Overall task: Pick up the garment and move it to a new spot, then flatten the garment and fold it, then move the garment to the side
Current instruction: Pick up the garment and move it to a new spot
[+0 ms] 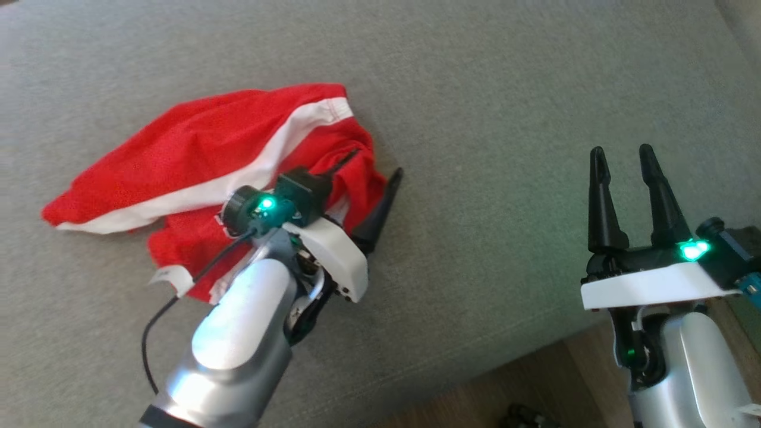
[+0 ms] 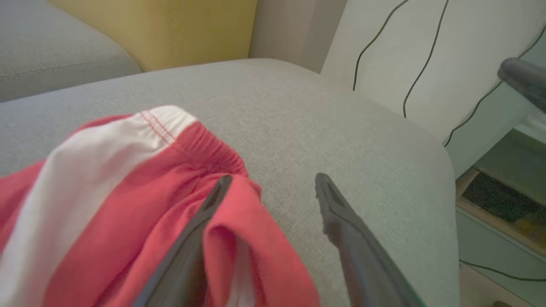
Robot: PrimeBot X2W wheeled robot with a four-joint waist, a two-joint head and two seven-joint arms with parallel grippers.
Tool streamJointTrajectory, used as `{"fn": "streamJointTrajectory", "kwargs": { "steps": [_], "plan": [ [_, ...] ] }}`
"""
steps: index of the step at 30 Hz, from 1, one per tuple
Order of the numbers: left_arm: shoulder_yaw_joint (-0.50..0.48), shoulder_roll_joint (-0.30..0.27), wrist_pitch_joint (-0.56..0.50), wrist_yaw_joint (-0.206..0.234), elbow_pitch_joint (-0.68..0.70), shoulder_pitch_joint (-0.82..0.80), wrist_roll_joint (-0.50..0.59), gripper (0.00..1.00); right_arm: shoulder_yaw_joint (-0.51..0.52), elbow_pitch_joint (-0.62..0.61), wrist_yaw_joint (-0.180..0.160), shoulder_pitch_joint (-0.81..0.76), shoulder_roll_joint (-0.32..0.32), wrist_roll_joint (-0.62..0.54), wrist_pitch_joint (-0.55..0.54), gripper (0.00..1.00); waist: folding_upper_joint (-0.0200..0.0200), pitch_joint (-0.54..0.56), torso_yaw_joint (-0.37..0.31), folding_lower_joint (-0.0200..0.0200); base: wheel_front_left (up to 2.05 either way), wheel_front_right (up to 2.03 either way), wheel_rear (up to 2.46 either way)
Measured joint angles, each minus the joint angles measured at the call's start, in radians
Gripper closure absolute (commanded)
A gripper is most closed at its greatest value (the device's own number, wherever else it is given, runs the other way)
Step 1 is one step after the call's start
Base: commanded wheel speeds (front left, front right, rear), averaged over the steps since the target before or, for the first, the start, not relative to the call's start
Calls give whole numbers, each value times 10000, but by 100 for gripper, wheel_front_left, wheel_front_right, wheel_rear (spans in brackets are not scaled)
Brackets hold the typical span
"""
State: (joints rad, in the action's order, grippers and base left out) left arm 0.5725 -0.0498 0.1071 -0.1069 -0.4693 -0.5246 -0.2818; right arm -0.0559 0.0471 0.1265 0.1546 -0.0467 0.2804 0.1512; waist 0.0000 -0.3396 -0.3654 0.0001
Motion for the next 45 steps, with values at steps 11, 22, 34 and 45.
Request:
{"fn": "streamJointTrajectory", "kwargs": {
  "steps": [11,22,34,45],
  "plan": [
    [-153,-295,1032,721,1306,623,-219,0,270,-27,0,-23,0,-282,-257,0,0,829,1407,0,0,0,0],
    [-2142,-1197,1383,1994,2061,1991,-780,0,426,-190,0,-277,0,-550,-702,0,0,1434,2797,0,0,0,0],
    [-3607,-1618,1425,2117,2376,3242,-1043,0,566,-211,0,-612,0,-771,-1078,0,0,2089,3676,0,0,0,0],
    [-3731,-1657,1425,1580,2654,4291,-803,0,552,-81,0,-1113,2,-771,-1267,0,0,2729,3809,0,0,0,0]
  ]
}}
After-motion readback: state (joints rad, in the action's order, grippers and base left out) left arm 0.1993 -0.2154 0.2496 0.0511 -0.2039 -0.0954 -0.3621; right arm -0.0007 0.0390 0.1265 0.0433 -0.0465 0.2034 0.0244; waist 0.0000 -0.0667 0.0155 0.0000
